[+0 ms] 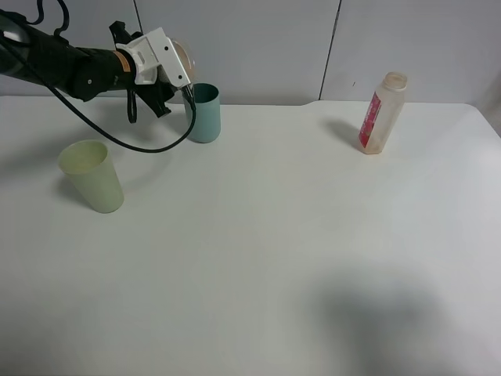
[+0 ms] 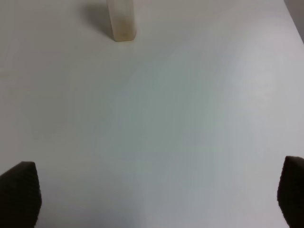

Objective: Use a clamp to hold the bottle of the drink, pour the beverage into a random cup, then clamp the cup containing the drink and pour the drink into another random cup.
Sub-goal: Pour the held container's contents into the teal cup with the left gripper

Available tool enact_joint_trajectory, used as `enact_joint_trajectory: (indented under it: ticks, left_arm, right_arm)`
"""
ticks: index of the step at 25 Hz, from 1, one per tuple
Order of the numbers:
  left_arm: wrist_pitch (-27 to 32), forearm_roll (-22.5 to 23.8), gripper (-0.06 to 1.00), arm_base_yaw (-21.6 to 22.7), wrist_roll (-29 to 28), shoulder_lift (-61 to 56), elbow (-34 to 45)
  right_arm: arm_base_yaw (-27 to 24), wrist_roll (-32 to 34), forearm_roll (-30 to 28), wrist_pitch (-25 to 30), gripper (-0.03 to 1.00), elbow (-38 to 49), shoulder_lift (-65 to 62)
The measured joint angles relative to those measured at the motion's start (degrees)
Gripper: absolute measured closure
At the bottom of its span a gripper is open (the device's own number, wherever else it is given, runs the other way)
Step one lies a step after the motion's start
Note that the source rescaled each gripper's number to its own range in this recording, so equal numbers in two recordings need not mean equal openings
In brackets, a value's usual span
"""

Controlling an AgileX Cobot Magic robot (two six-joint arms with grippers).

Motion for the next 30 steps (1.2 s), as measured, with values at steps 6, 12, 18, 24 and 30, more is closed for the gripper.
enact_joint_trajectory:
  ticks: [6,12,18,24,30]
  left_arm:
    - [0.2,0.0,0.94,-0.6,0.0,0.0,0.0]
    - [0.2,0.0,0.94,-0.6,0.2,0.0,0.0]
    - [0.2,0.0,0.94,-0.6,1.6,0.0,0.0]
    - [0.2,0.0,0.94,-0.6,4.0,0.0,0.0]
    - [0.2,0.0,0.94,-0.6,6.1,0.0,0.0]
  right_arm:
    - [0.0,0.0,0.0,0.0,-0.03,0.0,0.0]
    - [0.0,0.0,0.0,0.0,-0.03,0.0,0.0]
    - [0.0,0.0,0.0,0.0,-0.03,0.0,0.0]
    - [0.0,0.0,0.0,0.0,-0.03,0.0,0.0]
    - [0.0,0.0,0.0,0.0,-0.03,0.0,0.0]
